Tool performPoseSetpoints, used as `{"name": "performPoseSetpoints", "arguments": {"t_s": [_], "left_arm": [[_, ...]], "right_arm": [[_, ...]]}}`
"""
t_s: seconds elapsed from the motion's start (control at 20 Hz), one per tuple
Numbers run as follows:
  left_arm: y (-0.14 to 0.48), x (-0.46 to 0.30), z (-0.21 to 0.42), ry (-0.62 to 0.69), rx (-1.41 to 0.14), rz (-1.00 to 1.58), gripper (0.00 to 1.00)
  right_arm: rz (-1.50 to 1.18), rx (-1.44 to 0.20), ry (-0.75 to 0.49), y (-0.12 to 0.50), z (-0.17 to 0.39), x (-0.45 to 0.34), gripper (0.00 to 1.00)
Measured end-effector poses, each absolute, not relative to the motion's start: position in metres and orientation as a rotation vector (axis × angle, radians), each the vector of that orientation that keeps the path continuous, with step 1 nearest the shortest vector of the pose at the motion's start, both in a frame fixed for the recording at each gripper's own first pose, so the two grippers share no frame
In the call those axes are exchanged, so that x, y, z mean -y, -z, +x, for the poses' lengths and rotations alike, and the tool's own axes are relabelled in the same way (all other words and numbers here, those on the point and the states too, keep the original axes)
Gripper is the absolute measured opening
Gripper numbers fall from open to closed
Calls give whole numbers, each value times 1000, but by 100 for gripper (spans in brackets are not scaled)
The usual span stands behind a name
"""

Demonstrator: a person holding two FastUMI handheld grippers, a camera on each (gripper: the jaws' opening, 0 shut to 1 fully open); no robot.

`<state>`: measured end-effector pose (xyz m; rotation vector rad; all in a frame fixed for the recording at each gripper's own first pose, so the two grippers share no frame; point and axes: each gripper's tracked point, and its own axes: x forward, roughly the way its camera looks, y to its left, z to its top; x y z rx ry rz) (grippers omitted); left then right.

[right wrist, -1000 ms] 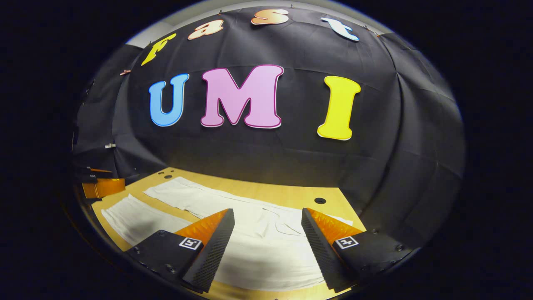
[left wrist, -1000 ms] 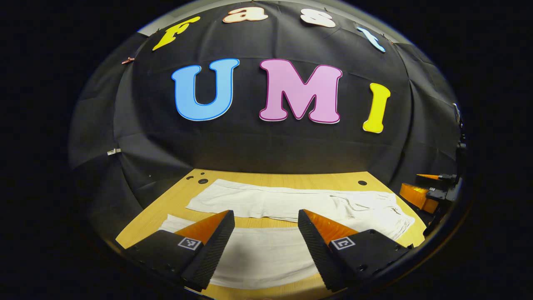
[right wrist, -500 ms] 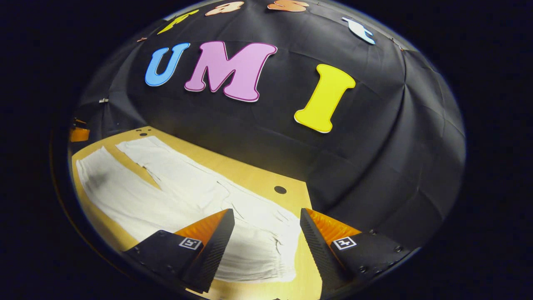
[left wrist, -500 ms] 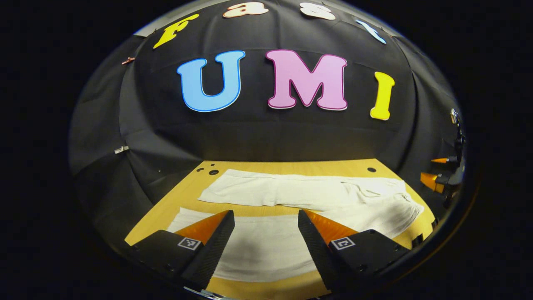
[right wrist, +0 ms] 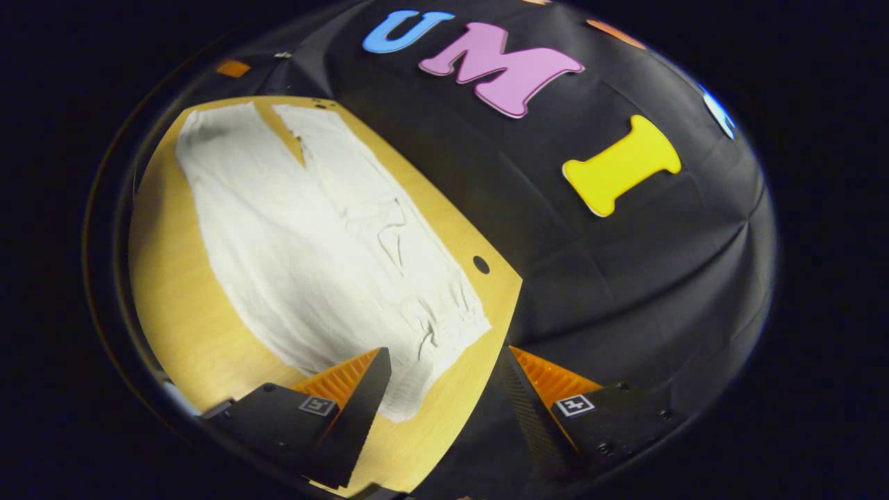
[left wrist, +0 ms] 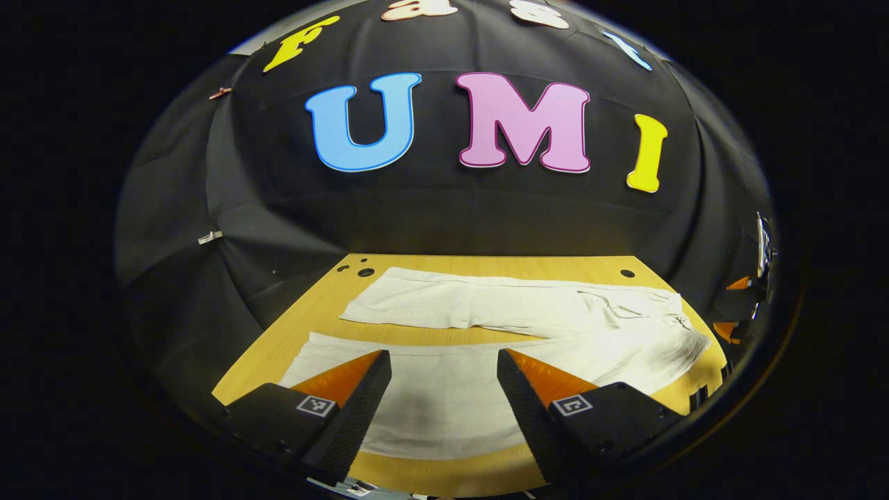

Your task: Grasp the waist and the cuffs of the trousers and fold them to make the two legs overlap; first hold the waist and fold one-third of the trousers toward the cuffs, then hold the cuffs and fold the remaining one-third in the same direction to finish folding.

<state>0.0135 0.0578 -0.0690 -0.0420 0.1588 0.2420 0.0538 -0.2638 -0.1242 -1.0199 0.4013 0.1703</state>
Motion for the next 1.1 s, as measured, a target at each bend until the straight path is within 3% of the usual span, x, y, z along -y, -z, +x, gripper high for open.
{"name": "performPoseSetpoints", "arguments": {"t_s": [0.5,0.6,0.95,1.0,1.1], "left_arm": [[85,-81,-2,-320,-191,-58,98],[90,-86,-7,-339,-205,-64,97],[102,-107,-23,-400,-234,-71,98],[106,-109,-26,-407,-242,-80,98],[112,-117,-33,-429,-259,-81,98]], "right_arm": [[-1295,-583,-295,210,39,308,98],[-1378,-556,-319,215,45,305,93],[-1659,-507,-314,222,79,304,91],[-1646,-545,-317,229,80,307,86],[-1620,-565,-300,227,85,309,65]]}}
